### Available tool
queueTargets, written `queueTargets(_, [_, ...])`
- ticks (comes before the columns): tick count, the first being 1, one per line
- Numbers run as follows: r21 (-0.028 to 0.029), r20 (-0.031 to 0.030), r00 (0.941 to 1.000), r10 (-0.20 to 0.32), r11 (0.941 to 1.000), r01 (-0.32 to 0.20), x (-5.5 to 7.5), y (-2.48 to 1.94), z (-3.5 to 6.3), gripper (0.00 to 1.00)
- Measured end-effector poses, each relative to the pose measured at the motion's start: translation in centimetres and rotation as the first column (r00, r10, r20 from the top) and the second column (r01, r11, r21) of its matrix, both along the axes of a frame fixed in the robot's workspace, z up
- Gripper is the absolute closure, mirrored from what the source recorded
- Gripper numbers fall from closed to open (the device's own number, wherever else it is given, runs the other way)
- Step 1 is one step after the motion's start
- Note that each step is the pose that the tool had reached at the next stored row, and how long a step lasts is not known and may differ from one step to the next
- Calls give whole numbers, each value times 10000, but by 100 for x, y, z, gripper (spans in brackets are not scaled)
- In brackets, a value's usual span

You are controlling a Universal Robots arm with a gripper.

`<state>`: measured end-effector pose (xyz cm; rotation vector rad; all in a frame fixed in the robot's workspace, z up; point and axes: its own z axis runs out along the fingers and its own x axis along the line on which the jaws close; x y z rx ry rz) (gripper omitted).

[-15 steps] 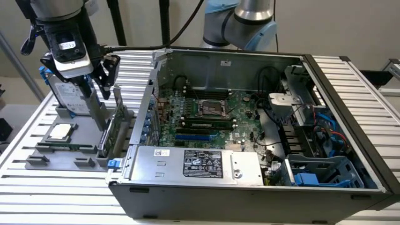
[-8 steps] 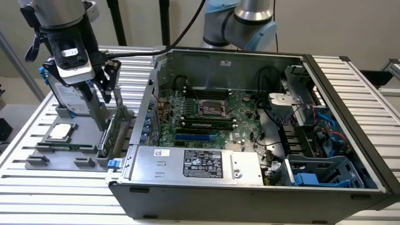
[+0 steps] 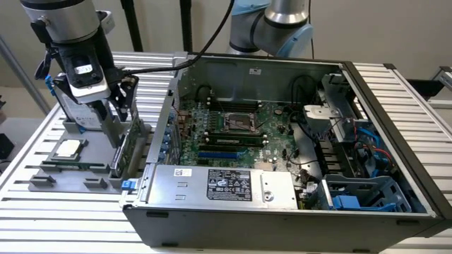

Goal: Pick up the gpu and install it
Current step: 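Pick up the gpu and move the gpu toward the slot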

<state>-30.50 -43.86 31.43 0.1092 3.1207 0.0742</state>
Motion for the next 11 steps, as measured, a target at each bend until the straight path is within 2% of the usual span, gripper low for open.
queueTargets(11, [0, 0, 10000, 0, 10000, 0, 0, -5, -201, 0])
